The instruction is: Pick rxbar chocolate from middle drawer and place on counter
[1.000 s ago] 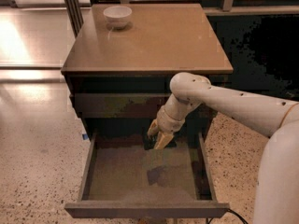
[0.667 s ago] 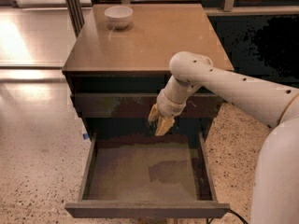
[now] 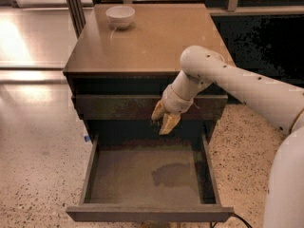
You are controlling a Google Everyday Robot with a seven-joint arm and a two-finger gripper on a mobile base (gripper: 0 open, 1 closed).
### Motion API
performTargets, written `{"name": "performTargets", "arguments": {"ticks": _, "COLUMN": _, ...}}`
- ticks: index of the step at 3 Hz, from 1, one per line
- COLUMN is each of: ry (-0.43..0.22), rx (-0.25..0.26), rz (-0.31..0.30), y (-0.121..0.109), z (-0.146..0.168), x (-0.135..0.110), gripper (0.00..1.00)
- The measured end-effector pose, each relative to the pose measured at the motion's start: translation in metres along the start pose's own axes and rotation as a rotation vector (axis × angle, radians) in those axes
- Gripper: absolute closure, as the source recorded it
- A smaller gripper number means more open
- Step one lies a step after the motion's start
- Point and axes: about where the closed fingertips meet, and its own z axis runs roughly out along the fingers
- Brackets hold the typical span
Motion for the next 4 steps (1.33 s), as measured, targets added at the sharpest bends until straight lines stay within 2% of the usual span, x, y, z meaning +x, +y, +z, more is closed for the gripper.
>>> {"name": "performTargets", "arguments": {"ticks": 1, "ry": -0.073, "rx": 0.075, "rz": -0.114, "y": -0.020, "z": -0.060, "x": -0.029, "gripper": 1.00}}
{"name": "performTargets", "arguments": {"ticks": 2, "ry": -0.082, "rx": 0.149, "rz": -0.206, "y": -0.047, "z": -0.125, "x": -0.059, "gripper": 1.00}}
{"name": "performTargets", "arguments": {"ticks": 3, "ry": -0.082, "rx": 0.149, "rz": -0.206, "y": -0.047, "z": -0.125, "x": -0.059, "gripper": 1.00}}
{"name": "performTargets", "arguments": {"ticks": 4, "ry": -0.036, "rx": 0.121, "rz": -0.217, "y": -0.063, "z": -0.141, "x": -0.067, "gripper": 1.00}}
